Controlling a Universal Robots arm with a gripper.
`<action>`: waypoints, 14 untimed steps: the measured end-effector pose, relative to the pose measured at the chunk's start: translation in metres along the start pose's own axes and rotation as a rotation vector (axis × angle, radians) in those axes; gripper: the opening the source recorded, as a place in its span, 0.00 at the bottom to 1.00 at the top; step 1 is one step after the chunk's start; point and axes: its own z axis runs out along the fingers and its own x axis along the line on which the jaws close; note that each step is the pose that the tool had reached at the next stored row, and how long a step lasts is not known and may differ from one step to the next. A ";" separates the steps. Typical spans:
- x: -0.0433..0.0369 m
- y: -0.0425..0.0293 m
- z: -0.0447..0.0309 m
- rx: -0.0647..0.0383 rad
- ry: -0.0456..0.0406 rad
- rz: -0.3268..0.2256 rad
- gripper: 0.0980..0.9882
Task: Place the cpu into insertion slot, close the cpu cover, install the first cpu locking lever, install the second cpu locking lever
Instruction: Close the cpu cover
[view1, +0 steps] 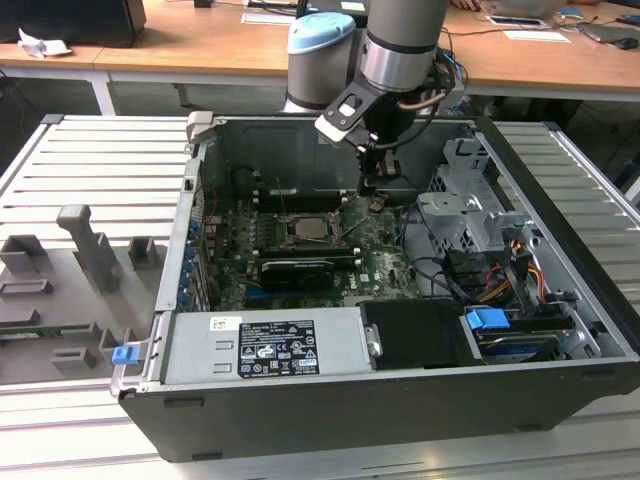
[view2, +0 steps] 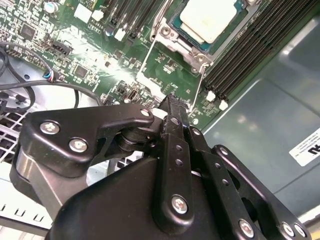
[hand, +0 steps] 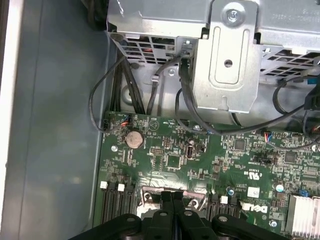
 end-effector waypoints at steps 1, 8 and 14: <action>-0.0003 0.0015 0.0015 0.000 -0.0002 0.000 0.01; -0.0009 0.0047 0.0052 0.000 -0.0002 0.000 0.01; -0.0016 0.0101 0.0085 0.000 -0.0014 -0.001 0.01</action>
